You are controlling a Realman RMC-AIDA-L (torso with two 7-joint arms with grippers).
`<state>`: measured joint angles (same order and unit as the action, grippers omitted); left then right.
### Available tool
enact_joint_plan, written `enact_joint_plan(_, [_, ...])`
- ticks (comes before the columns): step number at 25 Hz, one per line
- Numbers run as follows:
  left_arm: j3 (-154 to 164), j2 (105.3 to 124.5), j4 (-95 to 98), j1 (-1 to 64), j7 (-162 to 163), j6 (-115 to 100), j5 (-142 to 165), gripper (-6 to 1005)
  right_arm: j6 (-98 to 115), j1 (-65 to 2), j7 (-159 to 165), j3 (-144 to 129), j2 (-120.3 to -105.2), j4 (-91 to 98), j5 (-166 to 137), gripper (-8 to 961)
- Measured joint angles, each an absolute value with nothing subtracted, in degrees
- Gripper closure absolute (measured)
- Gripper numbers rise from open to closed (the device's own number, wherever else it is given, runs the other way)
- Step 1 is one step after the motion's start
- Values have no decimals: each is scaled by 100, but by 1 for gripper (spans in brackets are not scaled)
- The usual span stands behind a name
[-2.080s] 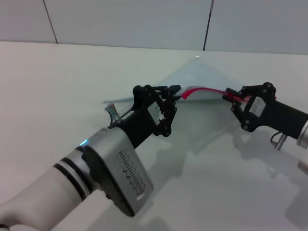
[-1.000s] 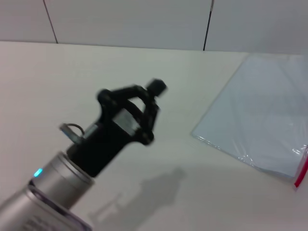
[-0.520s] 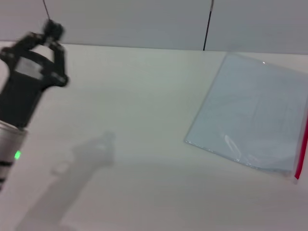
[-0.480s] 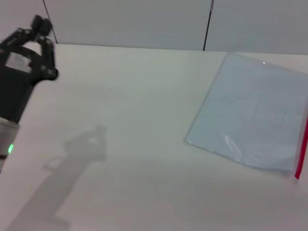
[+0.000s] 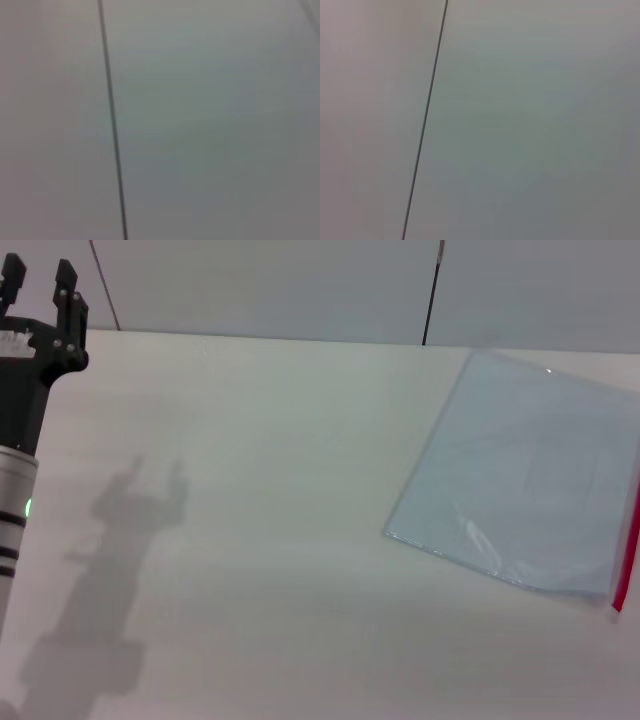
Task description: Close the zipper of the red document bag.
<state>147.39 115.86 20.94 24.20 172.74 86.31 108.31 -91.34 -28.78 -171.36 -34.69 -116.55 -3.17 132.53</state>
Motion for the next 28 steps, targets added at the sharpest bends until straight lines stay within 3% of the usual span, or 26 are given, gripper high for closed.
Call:
enact_joint_plan(6, [14731,11583,2151,2686,17219,8295,10290,452,-8945,-3050,-16933,-3395,-11649,-504,13240,62])
enact_joint_plan(28, [14792,11620,2143,2760,17165,8102,10095,425,-8866,-3191,-16875,-3454,-11637,-633,13192,69])
